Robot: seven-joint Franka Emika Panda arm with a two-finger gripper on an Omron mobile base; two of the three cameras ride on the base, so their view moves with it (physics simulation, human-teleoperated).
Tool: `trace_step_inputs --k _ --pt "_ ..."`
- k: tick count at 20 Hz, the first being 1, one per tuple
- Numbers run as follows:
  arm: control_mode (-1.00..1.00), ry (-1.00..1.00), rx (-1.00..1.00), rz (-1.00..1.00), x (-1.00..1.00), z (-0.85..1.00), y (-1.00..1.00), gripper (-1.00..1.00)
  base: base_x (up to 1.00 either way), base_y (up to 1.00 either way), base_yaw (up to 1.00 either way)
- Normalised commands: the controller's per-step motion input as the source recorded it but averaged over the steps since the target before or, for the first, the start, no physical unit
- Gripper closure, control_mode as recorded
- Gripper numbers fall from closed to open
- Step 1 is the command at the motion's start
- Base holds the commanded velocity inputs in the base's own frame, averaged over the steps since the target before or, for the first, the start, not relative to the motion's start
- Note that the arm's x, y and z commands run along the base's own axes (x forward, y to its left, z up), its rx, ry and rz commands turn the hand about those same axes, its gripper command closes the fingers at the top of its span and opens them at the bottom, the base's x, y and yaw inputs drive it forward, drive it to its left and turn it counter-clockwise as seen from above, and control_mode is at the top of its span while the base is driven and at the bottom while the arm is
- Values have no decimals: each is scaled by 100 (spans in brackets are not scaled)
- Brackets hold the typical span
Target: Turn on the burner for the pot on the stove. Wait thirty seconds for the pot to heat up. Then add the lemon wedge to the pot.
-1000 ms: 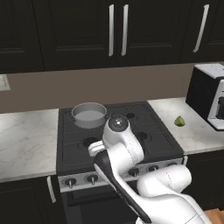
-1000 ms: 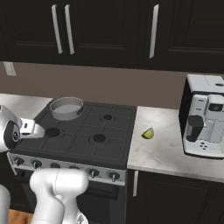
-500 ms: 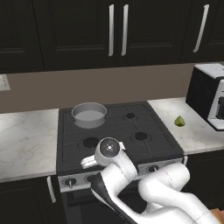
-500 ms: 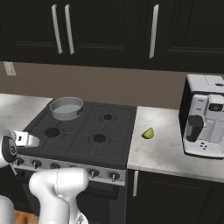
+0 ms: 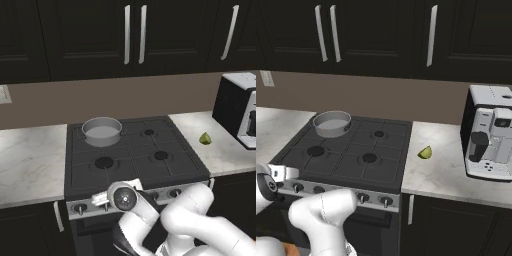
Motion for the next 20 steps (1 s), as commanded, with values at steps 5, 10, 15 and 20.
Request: trace_step_inputs --k 5,10,15,20 --pt "-100 -13 0 0 -2 -23 2 -100 0 0 0" --pt "-100 -11 0 0 -3 -22 3 -100 0 0 0" --pt "-100 -13 1 0 0 -20 1 -100 0 0 0" --pt "-100 -8 2 0 0 -6 0 -100 0 0 0"
